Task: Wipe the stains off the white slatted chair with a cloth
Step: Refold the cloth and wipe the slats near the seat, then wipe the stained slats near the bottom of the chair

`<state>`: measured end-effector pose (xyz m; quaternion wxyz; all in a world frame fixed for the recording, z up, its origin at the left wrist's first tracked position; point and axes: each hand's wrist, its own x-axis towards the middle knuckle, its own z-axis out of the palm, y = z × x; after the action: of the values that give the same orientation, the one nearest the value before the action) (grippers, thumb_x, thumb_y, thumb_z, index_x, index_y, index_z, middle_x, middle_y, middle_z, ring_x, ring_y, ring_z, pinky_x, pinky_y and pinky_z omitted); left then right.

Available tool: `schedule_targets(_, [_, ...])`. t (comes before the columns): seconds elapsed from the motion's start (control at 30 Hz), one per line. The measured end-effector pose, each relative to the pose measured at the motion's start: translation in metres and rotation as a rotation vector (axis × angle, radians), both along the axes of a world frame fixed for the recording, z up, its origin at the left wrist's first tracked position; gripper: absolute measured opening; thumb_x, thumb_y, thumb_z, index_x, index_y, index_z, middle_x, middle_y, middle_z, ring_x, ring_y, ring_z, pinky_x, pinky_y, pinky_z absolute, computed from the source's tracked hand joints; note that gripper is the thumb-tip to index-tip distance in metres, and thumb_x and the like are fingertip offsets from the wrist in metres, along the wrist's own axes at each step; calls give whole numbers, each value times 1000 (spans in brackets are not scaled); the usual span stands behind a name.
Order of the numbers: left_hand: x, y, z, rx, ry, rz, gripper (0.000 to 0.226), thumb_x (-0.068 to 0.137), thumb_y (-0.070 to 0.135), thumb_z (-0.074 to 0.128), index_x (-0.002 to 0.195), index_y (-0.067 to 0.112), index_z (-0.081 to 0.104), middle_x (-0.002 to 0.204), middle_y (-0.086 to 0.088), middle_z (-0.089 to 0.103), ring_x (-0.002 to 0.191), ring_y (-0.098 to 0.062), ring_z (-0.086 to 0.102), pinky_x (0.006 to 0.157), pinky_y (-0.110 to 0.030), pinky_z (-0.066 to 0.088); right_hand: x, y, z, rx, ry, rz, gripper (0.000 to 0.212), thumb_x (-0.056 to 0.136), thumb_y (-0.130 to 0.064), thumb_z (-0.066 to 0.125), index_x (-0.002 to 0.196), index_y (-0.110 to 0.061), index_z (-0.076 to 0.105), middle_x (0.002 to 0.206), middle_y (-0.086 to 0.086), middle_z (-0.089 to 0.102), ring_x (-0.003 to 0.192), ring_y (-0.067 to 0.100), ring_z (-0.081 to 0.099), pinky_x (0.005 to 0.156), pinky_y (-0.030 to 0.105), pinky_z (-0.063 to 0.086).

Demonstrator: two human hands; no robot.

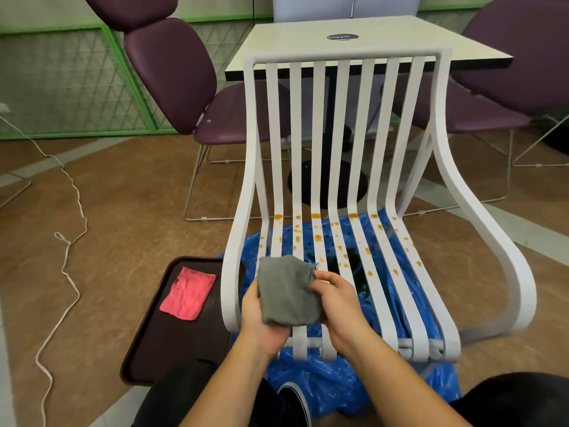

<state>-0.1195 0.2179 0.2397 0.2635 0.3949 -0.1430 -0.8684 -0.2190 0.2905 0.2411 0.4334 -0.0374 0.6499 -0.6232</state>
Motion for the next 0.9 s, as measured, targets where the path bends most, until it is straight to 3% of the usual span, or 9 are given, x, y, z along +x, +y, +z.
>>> schedule_targets(0.13, [-1,4,7,41,32,-36,72,100,63,39,126,1,66,123,-27,68,117,-41,63,88,-54,50,-5,4,-1,8,178,28,9,91,-17,68,98,-19,72,93,2,74,92,17,70,81,35,60])
schedule_targets(0.27, [-1,6,24,-62,-51,-33,46,102,37,54,132,3,61,117,-20,73,109,-37,70,88,-51,55,-14,6,-3,-55,286,-48,20,100,-31,53,96,-20,69,93,0,69,86,17,64,74,34,54])
schedule_targets(0.37, [8,3,49,-195,-27,-2,37,102,34,54,127,8,64,113,-14,76,103,-32,73,91,-48,54,-25,4,-13,-31,232,-97,22,101,-29,46,101,-19,65,89,7,62,78,20,58,68,35,48])
schedule_targets(0.47, [29,-18,73,-332,46,111,37,103,38,50,128,16,65,120,-8,74,107,-28,73,92,-47,53,-27,3,-31,85,155,56,17,101,-24,48,106,-17,62,92,9,61,79,21,60,75,38,55])
schedule_targets(0.57, [48,-55,78,-388,96,252,48,103,44,48,143,19,55,137,-7,65,125,-30,63,107,-52,45,-13,1,-46,199,121,299,6,99,-22,52,104,-22,56,97,5,63,90,22,64,86,41,55])
schedule_targets(0.63, [57,-74,74,-383,57,350,47,103,45,47,142,18,56,131,-7,69,119,-30,67,105,-51,47,-5,-3,-53,281,218,399,7,97,-22,56,99,-26,51,98,-2,60,95,19,62,87,39,54])
schedule_targets(0.73, [65,-103,49,-290,-61,491,41,104,44,46,130,17,61,109,-7,77,98,-26,75,93,-45,56,-1,-14,-64,317,337,446,21,94,-17,58,110,-26,48,103,-4,61,90,12,61,69,25,50])
schedule_targets(0.8, [66,-119,21,-211,-128,553,40,104,44,48,130,17,61,109,-5,74,96,-24,72,84,-43,58,0,-25,-71,351,362,468,29,91,-15,60,117,-20,48,102,-1,62,85,12,62,57,20,44])
schedule_targets(0.9, [57,-139,-30,-193,-501,485,35,106,33,50,130,11,60,118,-10,69,105,-29,68,78,-34,53,0,-44,-82,407,339,425,38,90,-14,61,122,-16,41,104,4,61,83,15,63,47,18,42])
